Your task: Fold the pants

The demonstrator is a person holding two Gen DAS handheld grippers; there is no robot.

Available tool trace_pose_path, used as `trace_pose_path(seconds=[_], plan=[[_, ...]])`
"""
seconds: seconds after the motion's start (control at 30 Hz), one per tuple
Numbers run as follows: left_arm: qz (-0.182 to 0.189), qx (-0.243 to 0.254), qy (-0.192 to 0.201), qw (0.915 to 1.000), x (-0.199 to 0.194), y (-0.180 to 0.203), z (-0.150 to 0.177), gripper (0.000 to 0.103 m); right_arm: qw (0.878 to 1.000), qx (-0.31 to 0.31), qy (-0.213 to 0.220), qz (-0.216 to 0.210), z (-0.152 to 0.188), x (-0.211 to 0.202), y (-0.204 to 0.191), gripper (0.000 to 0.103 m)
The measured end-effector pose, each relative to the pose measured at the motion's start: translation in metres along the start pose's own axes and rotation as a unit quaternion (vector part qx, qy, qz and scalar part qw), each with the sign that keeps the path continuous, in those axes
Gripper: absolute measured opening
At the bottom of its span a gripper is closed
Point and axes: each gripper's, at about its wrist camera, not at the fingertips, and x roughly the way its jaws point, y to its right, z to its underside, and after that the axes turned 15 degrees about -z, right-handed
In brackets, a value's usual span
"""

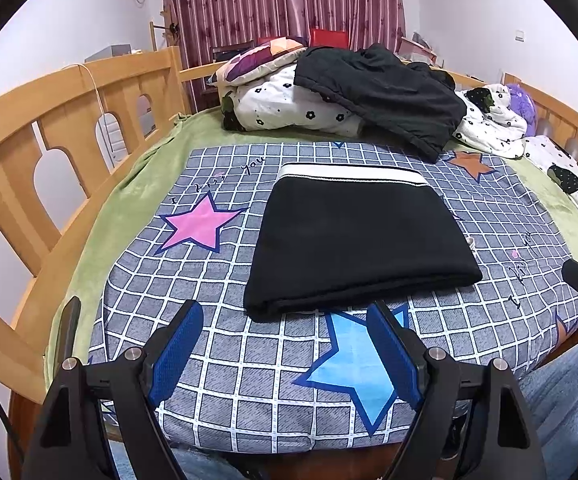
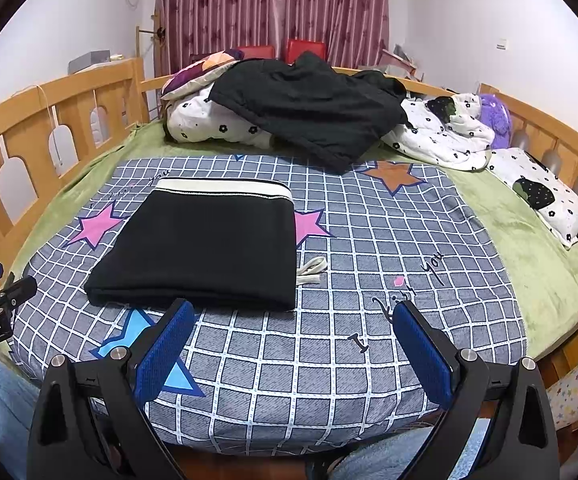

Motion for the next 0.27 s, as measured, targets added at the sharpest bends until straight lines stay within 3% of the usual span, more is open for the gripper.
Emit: trace_pose_path(seconds=[0.27], plan=[[0.002, -0.003, 0.004, 1.0000, -0.0069, 0.0022, -0.0004, 0.083, 1.000, 0.003, 0.005, 0.001, -0.0018, -0.0067, -0.0030, 0.098]])
